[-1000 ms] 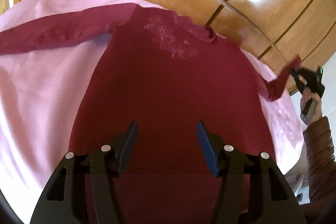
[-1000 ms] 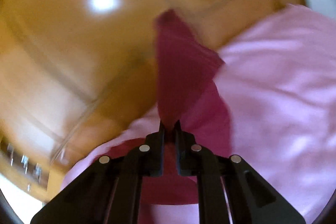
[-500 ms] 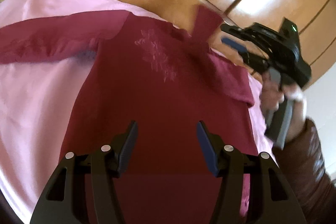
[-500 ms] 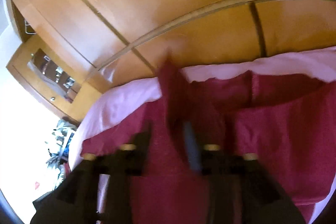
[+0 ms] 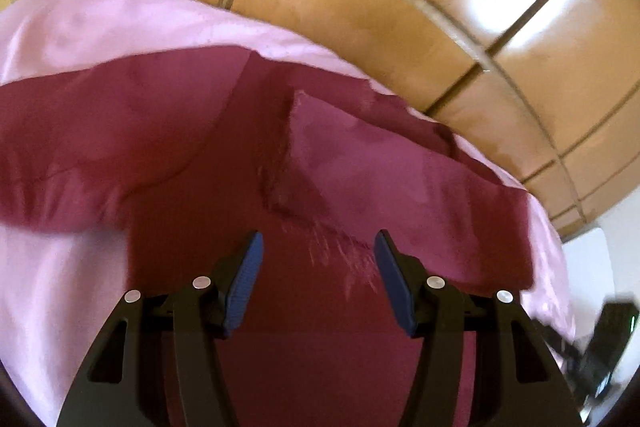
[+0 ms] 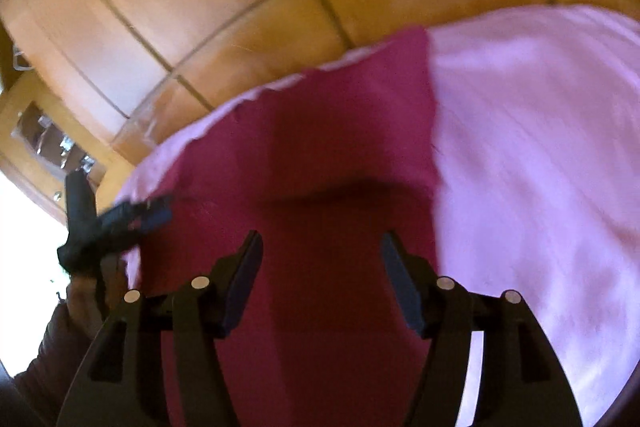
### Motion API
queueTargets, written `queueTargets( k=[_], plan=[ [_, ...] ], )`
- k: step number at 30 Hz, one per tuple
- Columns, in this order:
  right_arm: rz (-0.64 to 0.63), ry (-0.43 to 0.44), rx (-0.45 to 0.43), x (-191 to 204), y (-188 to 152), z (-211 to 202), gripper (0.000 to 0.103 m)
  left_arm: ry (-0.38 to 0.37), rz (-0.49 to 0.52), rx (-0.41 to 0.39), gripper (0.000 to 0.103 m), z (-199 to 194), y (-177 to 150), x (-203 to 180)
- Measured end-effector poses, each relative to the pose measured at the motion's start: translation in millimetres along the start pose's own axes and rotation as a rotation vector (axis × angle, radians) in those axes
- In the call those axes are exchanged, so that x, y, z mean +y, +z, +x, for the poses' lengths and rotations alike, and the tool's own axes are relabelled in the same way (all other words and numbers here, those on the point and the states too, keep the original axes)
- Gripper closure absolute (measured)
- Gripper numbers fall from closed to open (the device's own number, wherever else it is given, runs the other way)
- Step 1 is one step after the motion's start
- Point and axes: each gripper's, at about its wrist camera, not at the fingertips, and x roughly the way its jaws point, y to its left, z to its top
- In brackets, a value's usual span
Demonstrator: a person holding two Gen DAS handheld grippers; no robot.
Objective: Fold small clothes
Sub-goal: 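Grasp the side edge with the right gripper and fold it over the body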
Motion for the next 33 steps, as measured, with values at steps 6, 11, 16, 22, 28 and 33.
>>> queueTargets(
  k=[6,11,16,22,28,33],
  plan=[
    [0.064,-0.022,-0.029,-23,6,-11,0.041,0.036,0.07,0.014,0.096,23,22,-13],
    [0.022,0.0,-0.084,-10,35,-4,0.04,0.032,0.002,-0.159,0.096,-20,37,-1],
    [-0.035,-0.008,-0.08,14,65,37,0.04,0.131,0.019,-0.133,0.096,-12,33,11],
    [-0.053,-0.184,-0.014,10,86,103,0.043,0.248,0.114,-0.059,0.095,27,17,18],
    [-0.178,-0.278,-0.044,10,70,119,0.04,0.193,0.075,-0.079,0.085,16,13,28],
    [-0.243,-0.347,-0.044,23,66,117,0.014,0.113,-0.024,-0.149,0.064,-34,-4,53]
  ],
)
